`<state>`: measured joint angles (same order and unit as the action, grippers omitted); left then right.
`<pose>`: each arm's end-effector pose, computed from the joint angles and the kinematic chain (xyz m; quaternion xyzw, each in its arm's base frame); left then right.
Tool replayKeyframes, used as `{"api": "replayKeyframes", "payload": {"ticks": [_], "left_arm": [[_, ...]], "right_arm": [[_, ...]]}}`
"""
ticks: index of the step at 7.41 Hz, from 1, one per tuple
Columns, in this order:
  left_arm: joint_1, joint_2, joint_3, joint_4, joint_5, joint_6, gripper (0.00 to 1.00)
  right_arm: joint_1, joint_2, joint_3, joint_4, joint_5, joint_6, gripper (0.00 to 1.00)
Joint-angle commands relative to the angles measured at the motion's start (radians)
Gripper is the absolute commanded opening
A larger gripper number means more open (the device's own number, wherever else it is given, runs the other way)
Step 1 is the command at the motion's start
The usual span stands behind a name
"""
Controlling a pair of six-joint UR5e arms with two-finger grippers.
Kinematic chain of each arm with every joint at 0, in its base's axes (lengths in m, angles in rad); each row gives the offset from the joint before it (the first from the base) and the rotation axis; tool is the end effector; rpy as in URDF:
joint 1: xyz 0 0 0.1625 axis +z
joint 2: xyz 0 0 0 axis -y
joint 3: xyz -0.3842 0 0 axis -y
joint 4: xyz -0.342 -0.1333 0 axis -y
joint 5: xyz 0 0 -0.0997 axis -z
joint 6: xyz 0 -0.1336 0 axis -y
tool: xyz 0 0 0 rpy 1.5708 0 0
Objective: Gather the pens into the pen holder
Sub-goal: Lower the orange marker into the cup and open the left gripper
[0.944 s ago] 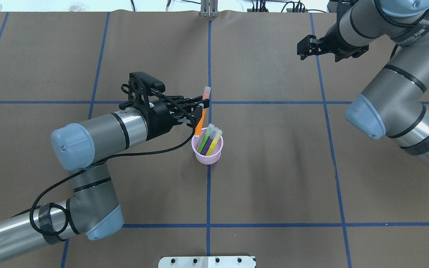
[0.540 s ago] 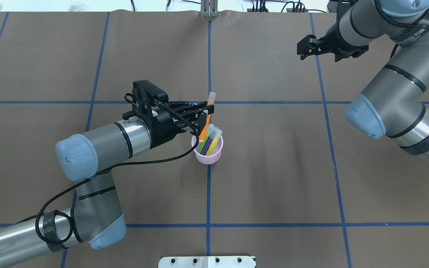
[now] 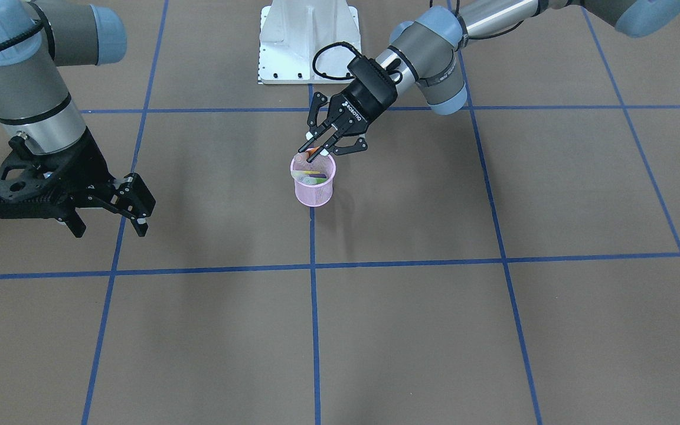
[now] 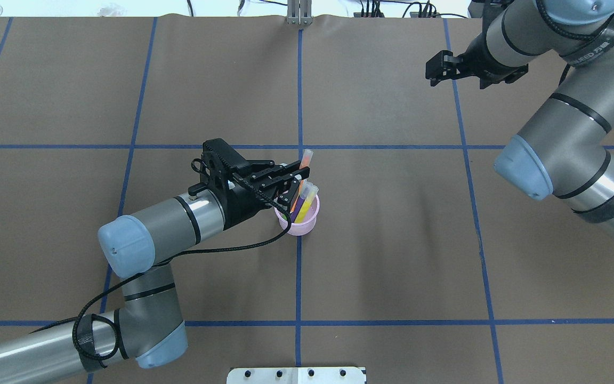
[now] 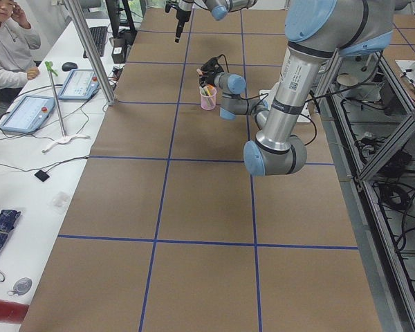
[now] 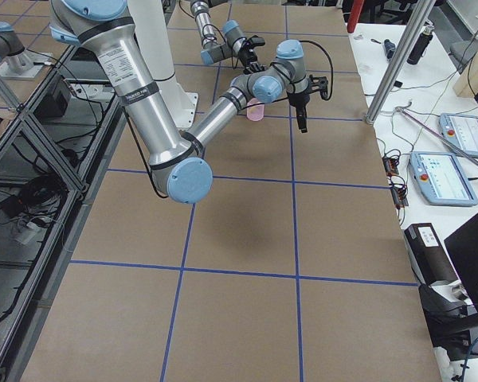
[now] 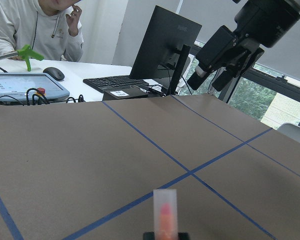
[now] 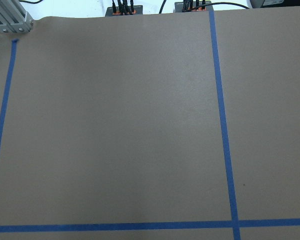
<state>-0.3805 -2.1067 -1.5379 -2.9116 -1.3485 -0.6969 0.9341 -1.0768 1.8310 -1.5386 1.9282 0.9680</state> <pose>0.4915 -0.3719 0.1968 0.5190 0.6018 0.0610 0.6040 -0.2814 -0.5262 0.2844 0.1440 -0.3852 0.0827 0.9078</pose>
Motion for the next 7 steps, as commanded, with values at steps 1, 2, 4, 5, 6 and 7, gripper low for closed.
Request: {"api": "replayKeyframes", "payload": {"ticks": [1,2,4,5,6,7], "left_arm": [[0.0,-0.027,0.05,-0.011,0.014,0.004,0.0],[0.0,-0.03,0.051,-0.014,0.012,0.002,0.37],[0.0,-0.029,0.051,-0.014,0.012,0.004,0.78],[0.0,-0.029,0.051,-0.014,0.012,0.004,0.97],[-0.001,-0.029,0.05,-0.014,0.012,-0.009,0.99],[-0.005,-0.026,0.048,-0.012,0.012,-0.016,0.99]], "right_arm": [[0.0,0.0,0.001,0.0,0.0,0.0,1.0],[0.0,0.0,0.001,0.0,0.0,0.0,1.0],[0.0,0.0,0.001,0.0,0.0,0.0,1.0],[0.0,0.0,0.001,0.0,0.0,0.0,1.0],[0.0,0.0,0.001,0.0,0.003,-0.002,1.0],[0.015,0.0,-0.001,0.0,0.017,-0.003,1.0]]}}
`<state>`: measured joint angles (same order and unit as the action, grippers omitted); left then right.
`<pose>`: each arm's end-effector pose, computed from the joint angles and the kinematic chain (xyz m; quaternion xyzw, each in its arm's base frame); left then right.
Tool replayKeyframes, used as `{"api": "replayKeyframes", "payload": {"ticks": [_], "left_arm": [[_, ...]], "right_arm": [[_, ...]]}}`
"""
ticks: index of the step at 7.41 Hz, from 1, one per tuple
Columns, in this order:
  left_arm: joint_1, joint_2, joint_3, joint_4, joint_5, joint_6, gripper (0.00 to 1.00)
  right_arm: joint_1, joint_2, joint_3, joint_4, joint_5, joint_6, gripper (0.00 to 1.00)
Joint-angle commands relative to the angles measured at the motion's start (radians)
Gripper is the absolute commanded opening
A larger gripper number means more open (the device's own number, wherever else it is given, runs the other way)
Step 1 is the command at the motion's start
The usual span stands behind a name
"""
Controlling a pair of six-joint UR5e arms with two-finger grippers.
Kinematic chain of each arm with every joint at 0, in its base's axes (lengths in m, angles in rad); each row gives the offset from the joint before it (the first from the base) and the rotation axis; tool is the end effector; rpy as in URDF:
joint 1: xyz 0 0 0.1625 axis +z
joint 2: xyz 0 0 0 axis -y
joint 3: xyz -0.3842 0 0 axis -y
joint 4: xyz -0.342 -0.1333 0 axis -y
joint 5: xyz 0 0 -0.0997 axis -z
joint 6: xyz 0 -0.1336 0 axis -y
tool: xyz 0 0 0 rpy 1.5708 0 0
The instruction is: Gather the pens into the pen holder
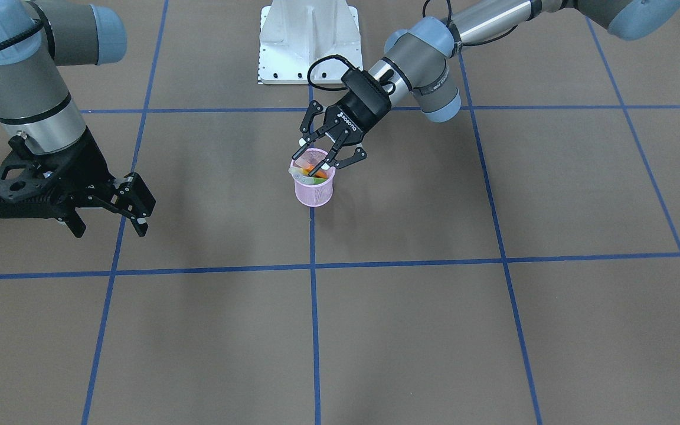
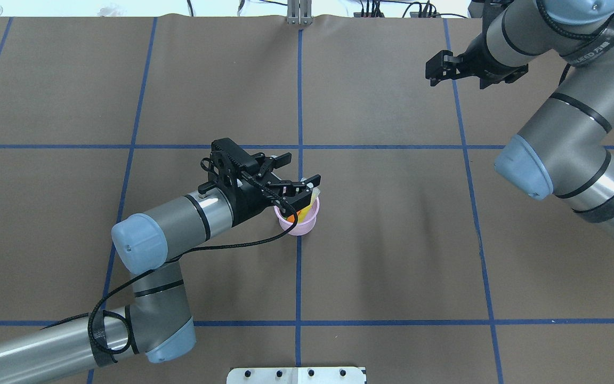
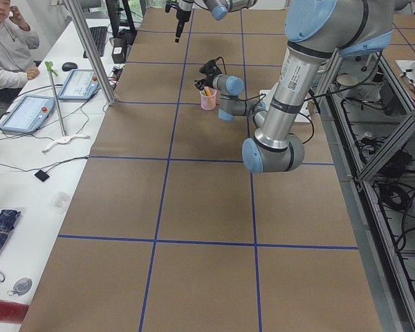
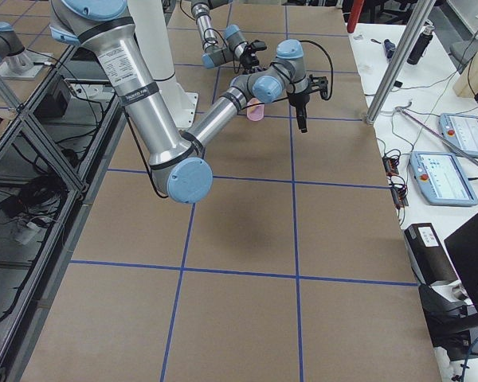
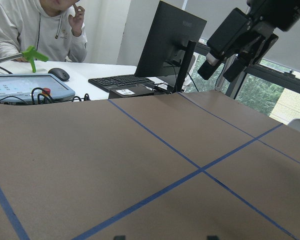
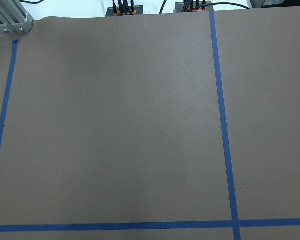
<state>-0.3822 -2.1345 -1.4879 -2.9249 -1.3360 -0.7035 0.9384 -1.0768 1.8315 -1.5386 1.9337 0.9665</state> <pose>0.5027 -0.3792 0.1989 0.5190 0.5980 0.0547 0.6083 -0.2796 -0.5268 0.2841 0.1434 -0.3865 0.0828 0.9073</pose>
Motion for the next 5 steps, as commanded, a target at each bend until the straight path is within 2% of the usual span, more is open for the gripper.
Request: {"api": "replayKeyframes", "payload": {"ticks": [1,3,4,5], "left_arm": [[-0.021,0.016,-0.002,0.012,0.0,-0.011,0.99],[-0.055,0.118,-0.006,0.085,-0.017,-0.001,1.0],[-0.099,0.16,-0.008,0.158,-0.079,0.004,1.0],[-0.172,0.197,-0.014,0.235,-0.192,0.009,1.0]], "right_arm": [[0.029,-0.002,-0.001,-0.003,0.021,-0.026,1.0],[0.118,-0.043,-0.004,-0.015,0.105,-0.183,1.0],[0.17,-0.081,-0.008,-0.015,0.14,-0.289,1.0],[0.225,-0.127,-0.014,-0.017,0.18,-0.398,1.0]]}}
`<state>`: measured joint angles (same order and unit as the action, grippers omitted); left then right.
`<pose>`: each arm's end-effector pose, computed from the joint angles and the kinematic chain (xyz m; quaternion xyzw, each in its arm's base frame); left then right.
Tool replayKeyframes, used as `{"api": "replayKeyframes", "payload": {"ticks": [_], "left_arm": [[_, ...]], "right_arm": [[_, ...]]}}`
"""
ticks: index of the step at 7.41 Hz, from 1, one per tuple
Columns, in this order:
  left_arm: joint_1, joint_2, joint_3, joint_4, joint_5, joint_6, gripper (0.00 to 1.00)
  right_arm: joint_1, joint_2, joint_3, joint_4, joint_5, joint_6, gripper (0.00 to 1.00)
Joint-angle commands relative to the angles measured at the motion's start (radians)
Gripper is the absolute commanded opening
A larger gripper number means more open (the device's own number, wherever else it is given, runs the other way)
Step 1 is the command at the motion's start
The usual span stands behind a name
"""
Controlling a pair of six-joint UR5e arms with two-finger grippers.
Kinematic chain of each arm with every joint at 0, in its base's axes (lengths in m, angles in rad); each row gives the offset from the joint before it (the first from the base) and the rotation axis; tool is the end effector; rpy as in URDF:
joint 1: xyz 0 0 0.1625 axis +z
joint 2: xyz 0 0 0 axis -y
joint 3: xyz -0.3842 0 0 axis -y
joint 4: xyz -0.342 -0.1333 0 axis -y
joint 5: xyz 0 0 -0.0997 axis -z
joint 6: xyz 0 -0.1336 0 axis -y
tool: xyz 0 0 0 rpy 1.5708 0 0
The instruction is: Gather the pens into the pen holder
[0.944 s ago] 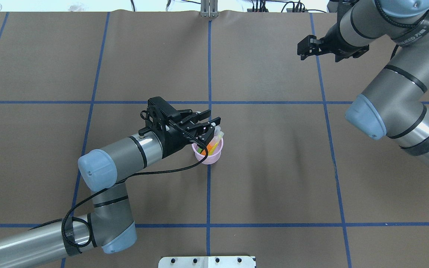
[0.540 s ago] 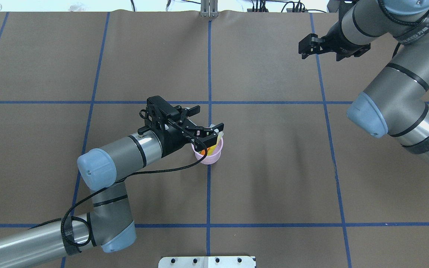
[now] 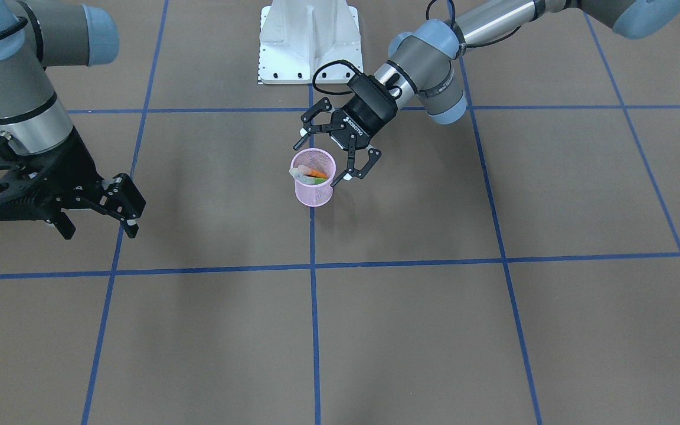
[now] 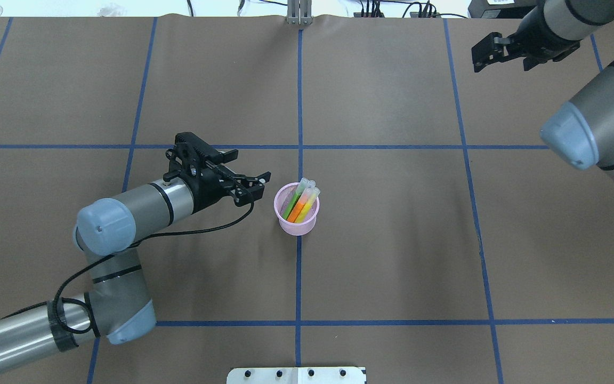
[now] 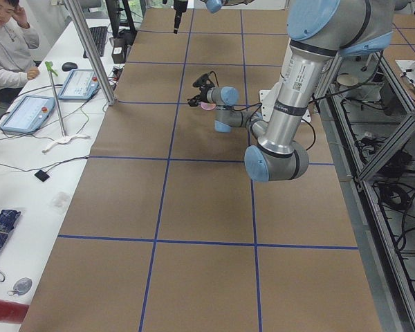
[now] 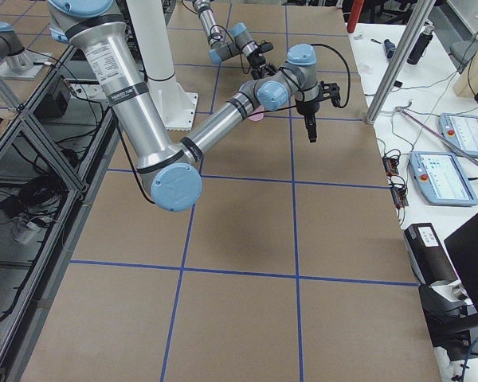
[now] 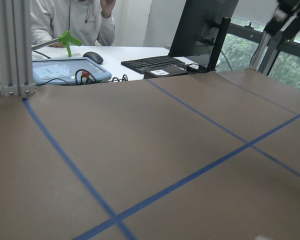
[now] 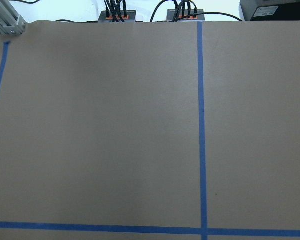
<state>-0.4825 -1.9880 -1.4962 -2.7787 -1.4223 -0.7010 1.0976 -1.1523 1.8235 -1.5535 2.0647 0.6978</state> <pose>0.4710 -0.4195 0.3019 0.4781 0.5113 0.0861 0.7090 -0.2001 -0.5443 0.3283 0.1456 -0.3726 0.0203 0.9163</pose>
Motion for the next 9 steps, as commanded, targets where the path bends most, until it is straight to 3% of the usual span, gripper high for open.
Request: {"api": "replayKeyframes", "payload": {"ticks": [1,3,6,7,9], "left_arm": [[-0.184,0.084,-0.004,0.147,-0.262,0.006,1.0],[-0.429,0.145,-0.001,0.247,-0.593,0.181,1.0],[-0.742,0.218,0.004,0.478,-0.893,0.494,1.0],[-0.833,0.236,0.007,0.614,-0.935,0.655,1.0],[-0.994,0.25,0.011,0.865,-0.932,0.959,1.0]], "right_arm": [[0.112,-0.114,-0.007,0.0,0.073,-0.25,1.0],[0.212,-0.258,-0.009,0.001,0.104,-0.508,1.0],[0.373,-0.433,-0.062,0.01,0.169,-0.745,1.0],[0.401,-0.498,-0.066,0.001,0.169,-0.797,1.0],[0.432,-0.592,-0.066,0.006,0.169,-0.801,1.0]]}}
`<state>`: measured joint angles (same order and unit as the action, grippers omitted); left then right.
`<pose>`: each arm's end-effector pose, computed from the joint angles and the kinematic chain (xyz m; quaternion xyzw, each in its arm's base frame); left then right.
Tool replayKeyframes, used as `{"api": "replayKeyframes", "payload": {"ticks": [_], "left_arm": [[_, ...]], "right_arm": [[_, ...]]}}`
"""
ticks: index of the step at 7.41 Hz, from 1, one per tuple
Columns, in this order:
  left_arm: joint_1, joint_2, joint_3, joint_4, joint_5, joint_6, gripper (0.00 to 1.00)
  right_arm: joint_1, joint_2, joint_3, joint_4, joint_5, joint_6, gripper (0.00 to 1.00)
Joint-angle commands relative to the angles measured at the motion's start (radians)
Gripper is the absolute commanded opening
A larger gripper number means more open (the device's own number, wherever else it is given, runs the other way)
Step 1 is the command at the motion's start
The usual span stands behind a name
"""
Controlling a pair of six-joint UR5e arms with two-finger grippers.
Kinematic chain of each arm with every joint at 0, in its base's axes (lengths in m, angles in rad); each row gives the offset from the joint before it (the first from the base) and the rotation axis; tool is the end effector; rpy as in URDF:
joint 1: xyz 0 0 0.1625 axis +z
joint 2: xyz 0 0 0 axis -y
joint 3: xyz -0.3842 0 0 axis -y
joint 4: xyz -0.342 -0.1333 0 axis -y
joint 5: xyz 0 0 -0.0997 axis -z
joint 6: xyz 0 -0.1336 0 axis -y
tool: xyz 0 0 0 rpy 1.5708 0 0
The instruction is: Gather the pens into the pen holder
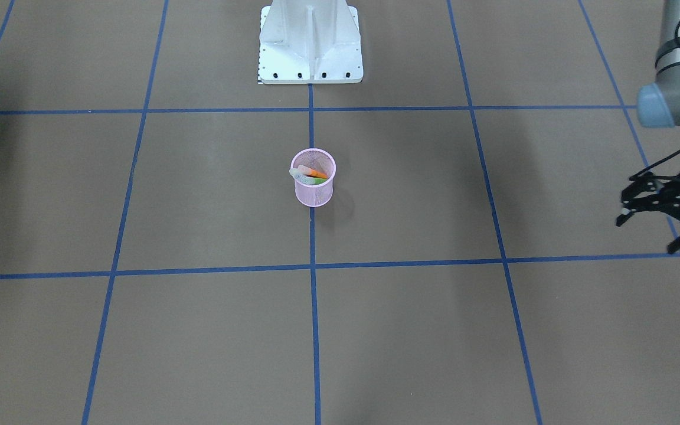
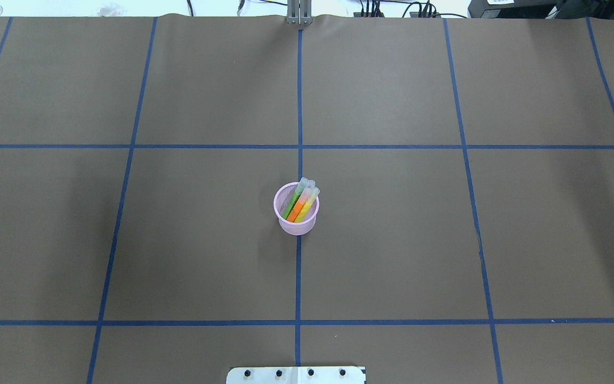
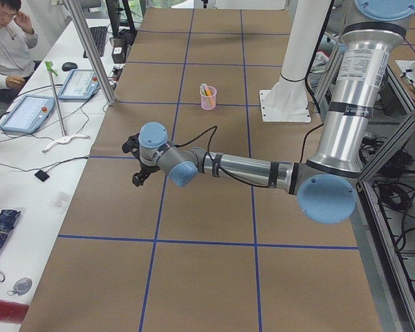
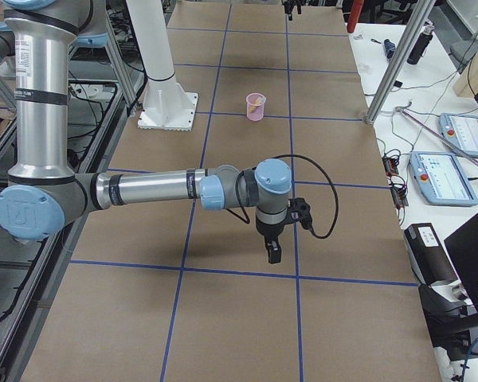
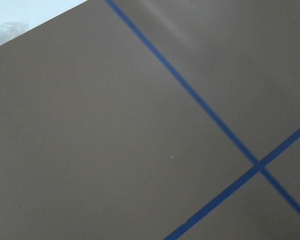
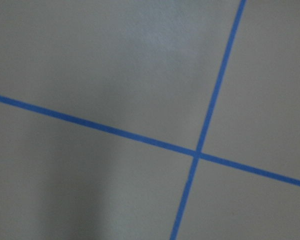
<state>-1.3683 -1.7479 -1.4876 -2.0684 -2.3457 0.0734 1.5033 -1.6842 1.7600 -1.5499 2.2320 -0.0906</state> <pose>0.0704 -0.5411 0.5323 0.2460 0.3781 0.2309 0.8621 0.0237 -0.4095 0.6137 0.0495 -0.3237 -0.0902 0.9406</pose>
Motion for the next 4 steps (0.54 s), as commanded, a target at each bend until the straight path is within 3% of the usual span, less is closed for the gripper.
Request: {"api": "replayKeyframes", "payload": {"ticks": [1,2,4], "left_arm": [[-0.139,0.057,0.004,0.209,-0.006,0.23,1.0],[-0.199,0.132,0.06,0.229,-0.006,0.208,1.0],[-0.259,0.142,0.101,0.235,-0.009,0.206,1.0]], "right_arm": [[0.029,-0.069,-0.011,0.004,0.0,-0.012,1.0],[0.029,-0.063,-0.061,0.01,-0.002,-0.008,1.0],[0.029,-0.054,-0.068,0.013,-0.003,-0.006,1.0]]}}
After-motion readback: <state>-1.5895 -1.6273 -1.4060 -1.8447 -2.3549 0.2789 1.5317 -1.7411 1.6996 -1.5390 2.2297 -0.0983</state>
